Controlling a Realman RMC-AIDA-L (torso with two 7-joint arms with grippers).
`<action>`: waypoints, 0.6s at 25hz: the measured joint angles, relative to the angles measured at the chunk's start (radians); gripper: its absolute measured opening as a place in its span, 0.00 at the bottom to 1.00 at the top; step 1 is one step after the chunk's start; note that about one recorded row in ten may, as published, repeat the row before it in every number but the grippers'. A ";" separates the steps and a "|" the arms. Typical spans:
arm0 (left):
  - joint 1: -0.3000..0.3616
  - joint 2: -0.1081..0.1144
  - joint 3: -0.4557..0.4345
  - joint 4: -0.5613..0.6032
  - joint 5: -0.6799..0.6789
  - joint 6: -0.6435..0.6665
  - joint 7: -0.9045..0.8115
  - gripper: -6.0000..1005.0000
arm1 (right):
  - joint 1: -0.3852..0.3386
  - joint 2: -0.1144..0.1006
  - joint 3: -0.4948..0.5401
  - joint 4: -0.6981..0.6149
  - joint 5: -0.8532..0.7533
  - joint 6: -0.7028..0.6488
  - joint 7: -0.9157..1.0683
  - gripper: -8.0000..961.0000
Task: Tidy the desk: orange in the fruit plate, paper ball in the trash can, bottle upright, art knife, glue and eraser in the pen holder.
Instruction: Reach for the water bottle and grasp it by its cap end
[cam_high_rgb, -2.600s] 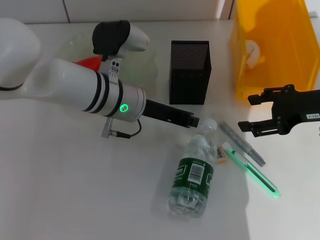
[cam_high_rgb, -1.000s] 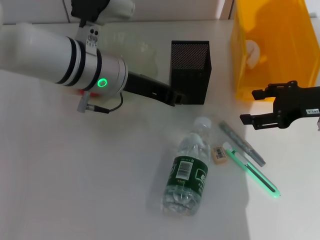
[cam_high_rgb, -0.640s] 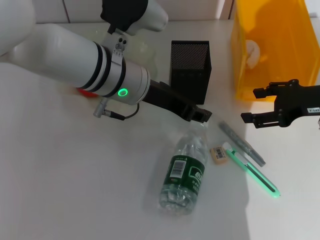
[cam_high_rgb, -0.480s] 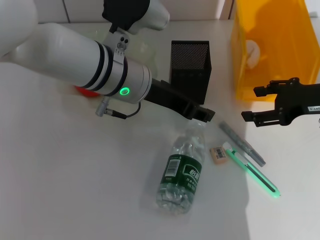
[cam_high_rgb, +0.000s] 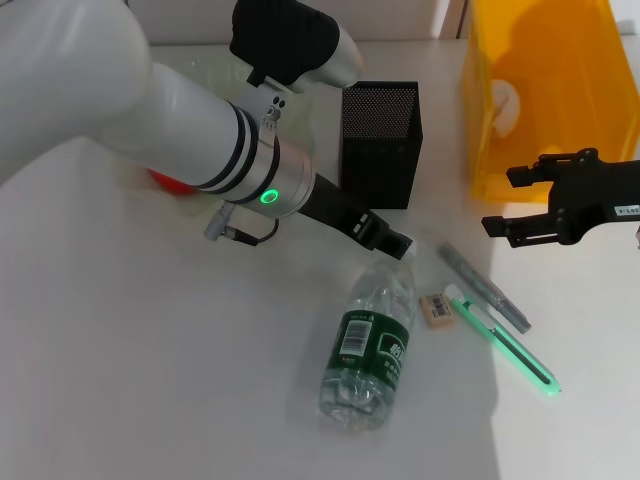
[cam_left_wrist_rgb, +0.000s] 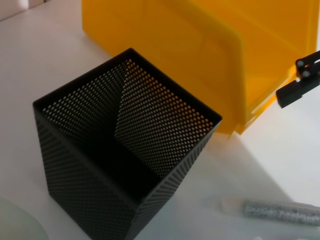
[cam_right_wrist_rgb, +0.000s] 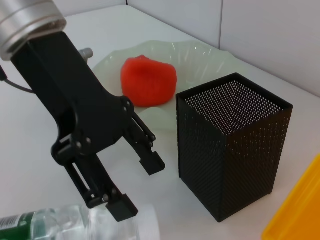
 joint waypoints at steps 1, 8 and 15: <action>-0.002 0.000 0.003 -0.003 0.002 -0.003 -0.005 0.81 | 0.001 0.000 0.000 0.000 0.000 0.000 0.000 0.82; -0.031 -0.001 0.011 -0.069 -0.004 -0.032 -0.047 0.81 | 0.009 0.001 -0.003 0.004 0.000 0.000 0.008 0.82; -0.038 -0.002 0.019 -0.089 -0.019 -0.048 -0.054 0.80 | 0.024 0.002 -0.004 0.010 0.000 0.000 0.012 0.82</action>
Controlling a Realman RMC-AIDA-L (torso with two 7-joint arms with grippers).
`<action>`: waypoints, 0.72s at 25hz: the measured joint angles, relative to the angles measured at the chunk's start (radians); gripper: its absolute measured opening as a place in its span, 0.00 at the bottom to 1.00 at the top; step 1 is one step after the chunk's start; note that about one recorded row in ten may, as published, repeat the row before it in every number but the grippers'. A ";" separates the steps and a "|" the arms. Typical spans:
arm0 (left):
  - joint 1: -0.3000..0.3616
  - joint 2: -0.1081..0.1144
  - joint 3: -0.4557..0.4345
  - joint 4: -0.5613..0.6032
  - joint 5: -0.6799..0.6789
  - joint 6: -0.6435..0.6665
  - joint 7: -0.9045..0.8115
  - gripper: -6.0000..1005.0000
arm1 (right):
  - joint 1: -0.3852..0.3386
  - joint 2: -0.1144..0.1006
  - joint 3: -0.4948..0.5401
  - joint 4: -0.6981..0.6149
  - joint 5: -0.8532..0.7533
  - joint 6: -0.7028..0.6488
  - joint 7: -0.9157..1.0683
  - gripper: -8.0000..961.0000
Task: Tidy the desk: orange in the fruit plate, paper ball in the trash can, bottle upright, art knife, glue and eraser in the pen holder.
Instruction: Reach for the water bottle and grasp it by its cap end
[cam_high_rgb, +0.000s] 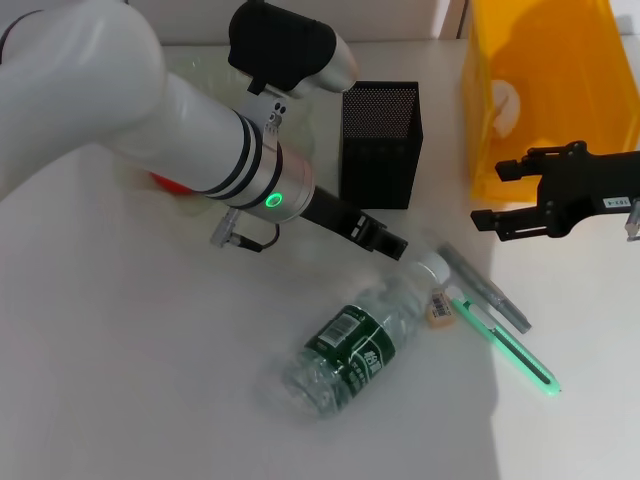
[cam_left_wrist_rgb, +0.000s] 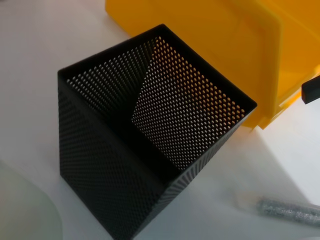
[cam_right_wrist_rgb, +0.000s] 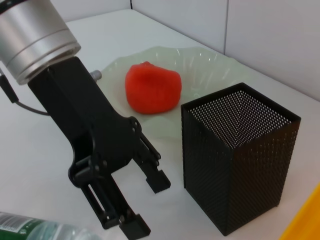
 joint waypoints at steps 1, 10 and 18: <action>-0.001 0.000 0.001 -0.015 -0.020 -0.006 0.002 0.80 | 0.008 0.001 0.000 0.005 0.000 0.000 0.000 0.82; -0.007 0.000 0.025 -0.067 -0.026 -0.032 0.000 0.78 | 0.025 0.001 -0.012 0.014 0.000 0.000 0.001 0.82; -0.005 0.000 0.022 -0.073 -0.009 -0.025 -0.002 0.77 | 0.033 0.001 -0.014 0.014 0.000 0.001 0.009 0.82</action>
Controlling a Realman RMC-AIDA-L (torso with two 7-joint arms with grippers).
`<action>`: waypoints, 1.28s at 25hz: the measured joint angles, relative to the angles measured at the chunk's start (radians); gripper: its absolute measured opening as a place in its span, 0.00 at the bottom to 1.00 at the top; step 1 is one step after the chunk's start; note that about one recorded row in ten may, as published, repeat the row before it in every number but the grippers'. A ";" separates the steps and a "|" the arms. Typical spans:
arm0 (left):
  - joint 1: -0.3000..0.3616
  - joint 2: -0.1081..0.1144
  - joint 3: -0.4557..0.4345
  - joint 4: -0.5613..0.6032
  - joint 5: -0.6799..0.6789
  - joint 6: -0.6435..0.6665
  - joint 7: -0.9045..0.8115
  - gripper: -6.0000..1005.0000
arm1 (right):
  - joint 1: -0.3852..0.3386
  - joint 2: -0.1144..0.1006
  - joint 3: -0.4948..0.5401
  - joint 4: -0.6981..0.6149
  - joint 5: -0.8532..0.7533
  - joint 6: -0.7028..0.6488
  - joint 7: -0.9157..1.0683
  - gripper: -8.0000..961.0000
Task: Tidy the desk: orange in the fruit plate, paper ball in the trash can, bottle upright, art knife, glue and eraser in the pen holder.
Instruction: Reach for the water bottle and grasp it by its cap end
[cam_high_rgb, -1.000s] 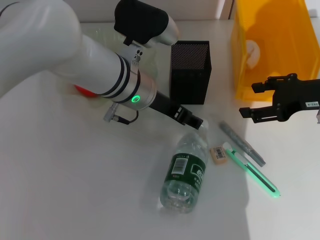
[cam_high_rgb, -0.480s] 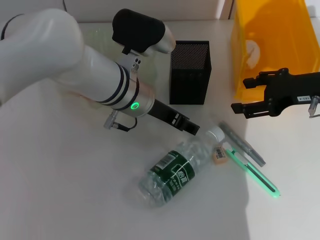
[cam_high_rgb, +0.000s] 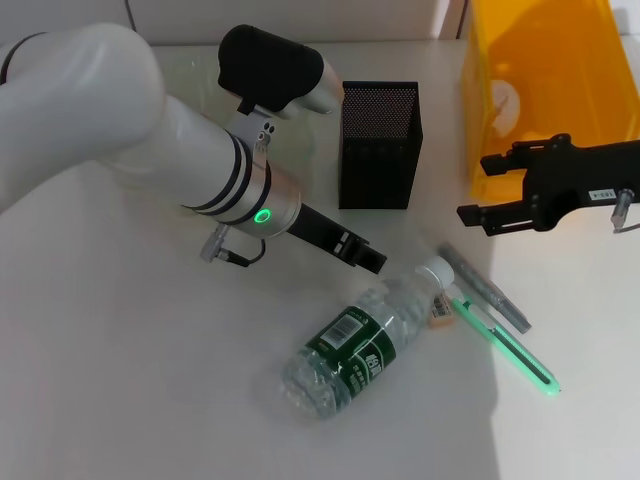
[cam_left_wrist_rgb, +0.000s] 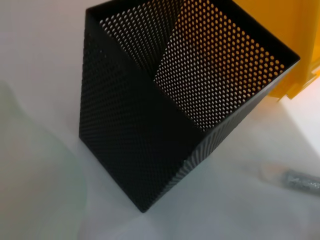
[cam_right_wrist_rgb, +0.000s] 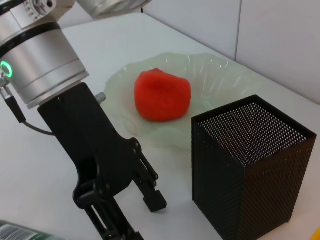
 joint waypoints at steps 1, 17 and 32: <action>0.003 0.000 -0.003 0.004 0.002 0.007 0.000 0.76 | 0.000 0.000 0.000 0.000 0.000 0.000 0.000 0.82; 0.024 0.005 -0.063 0.078 0.003 0.087 0.001 0.72 | -0.018 -0.005 -0.024 -0.038 -0.011 -0.001 0.079 0.82; 0.032 0.003 -0.051 0.178 0.043 0.161 -0.024 0.72 | -0.099 -0.005 -0.014 -0.088 0.003 -0.018 0.069 0.82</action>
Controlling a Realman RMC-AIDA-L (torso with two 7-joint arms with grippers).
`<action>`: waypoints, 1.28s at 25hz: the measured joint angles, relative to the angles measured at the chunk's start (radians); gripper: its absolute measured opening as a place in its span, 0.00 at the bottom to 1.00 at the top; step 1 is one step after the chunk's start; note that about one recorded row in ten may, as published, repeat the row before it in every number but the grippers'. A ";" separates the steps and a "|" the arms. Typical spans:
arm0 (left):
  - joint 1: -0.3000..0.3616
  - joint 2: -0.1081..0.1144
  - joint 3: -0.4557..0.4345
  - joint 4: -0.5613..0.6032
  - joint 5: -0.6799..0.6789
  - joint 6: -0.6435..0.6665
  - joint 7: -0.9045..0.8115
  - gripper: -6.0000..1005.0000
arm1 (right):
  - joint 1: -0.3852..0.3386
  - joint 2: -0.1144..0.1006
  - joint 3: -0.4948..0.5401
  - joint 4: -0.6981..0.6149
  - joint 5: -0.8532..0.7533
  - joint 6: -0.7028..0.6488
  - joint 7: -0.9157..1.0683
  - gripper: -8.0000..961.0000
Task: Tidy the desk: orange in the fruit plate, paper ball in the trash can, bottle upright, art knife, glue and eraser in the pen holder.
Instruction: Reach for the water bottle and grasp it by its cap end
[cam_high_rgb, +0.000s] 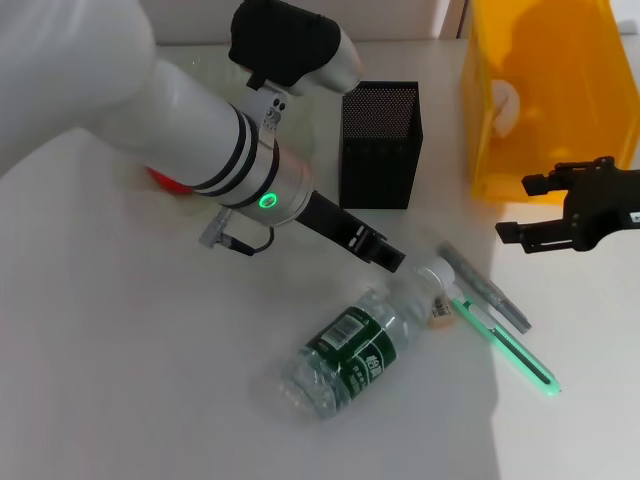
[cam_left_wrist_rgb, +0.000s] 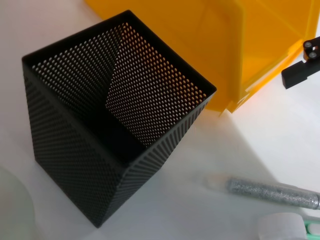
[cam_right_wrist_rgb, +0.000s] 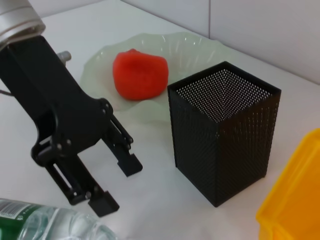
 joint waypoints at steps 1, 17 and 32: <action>0.000 0.000 0.000 0.000 0.000 0.000 0.000 0.72 | -0.026 0.000 0.000 -0.016 0.020 -0.005 -0.010 0.82; -0.022 -0.003 0.033 0.128 -0.010 0.057 -0.056 0.72 | -0.077 -0.015 0.178 -0.035 0.076 -0.135 -0.098 0.82; -0.021 -0.003 0.146 0.115 -0.022 -0.042 -0.055 0.70 | -0.042 -0.008 0.171 -0.012 0.041 -0.124 -0.094 0.82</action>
